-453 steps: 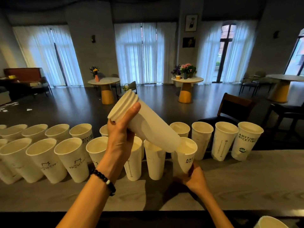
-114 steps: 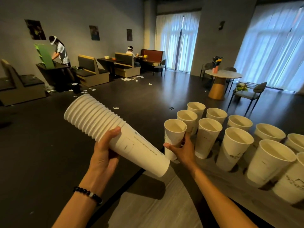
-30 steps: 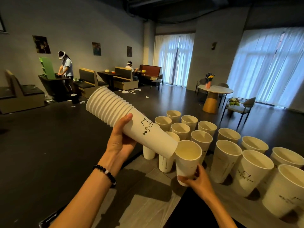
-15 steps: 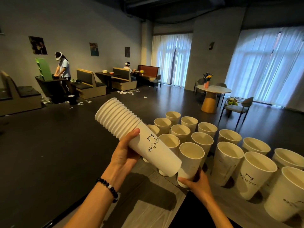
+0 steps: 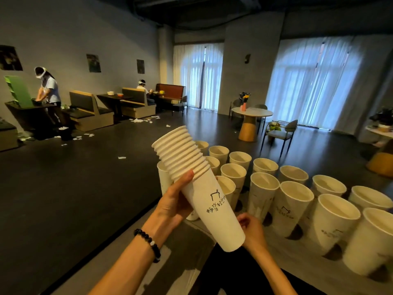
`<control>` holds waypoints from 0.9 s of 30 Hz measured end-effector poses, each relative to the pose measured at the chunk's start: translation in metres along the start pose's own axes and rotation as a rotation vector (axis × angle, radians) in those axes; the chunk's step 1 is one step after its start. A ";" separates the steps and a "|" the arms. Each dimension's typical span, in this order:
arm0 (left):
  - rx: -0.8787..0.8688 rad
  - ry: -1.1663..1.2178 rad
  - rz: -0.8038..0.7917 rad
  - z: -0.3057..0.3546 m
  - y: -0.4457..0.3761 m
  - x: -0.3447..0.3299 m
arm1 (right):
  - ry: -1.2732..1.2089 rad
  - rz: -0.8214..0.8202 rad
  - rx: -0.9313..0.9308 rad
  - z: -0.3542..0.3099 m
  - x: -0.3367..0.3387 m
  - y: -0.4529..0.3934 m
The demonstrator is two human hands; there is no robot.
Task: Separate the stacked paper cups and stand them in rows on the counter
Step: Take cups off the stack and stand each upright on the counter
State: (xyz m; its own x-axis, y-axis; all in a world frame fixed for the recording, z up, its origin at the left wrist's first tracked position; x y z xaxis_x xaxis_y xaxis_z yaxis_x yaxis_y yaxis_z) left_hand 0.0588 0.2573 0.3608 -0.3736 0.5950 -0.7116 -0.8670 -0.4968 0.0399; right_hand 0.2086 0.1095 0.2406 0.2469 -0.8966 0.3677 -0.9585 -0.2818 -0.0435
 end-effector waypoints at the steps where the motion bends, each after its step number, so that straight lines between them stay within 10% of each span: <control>1: 0.006 -0.028 -0.034 -0.005 0.001 -0.006 | -0.035 -0.031 0.018 -0.007 0.006 0.003; 12: -0.030 -0.261 -0.079 -0.047 -0.011 -0.067 | -0.850 -0.655 -0.282 -0.030 0.071 0.038; 22: -0.289 -0.481 -0.025 -0.055 -0.012 -0.080 | -0.405 -0.386 0.010 -0.013 0.098 0.028; 27: -0.345 -0.195 0.072 -0.017 -0.019 -0.087 | -0.341 -0.182 -0.031 0.008 0.093 0.015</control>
State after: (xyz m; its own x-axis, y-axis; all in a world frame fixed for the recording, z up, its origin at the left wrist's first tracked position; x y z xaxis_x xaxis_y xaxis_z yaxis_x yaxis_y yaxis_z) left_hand 0.1132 0.2039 0.4098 -0.5140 0.6432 -0.5676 -0.6871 -0.7048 -0.1764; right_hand 0.2185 0.0186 0.2666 0.4416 -0.8965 0.0365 -0.8972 -0.4410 0.0243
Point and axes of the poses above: each hand's wrist, its own y-axis away from the middle knuckle, its own x-axis out of the back of the hand, z = x × y, the point moved 1 cm from there along -y, towards the middle knuckle, and after that the axes turned 9 degrees about z, right-handed, at the moved point
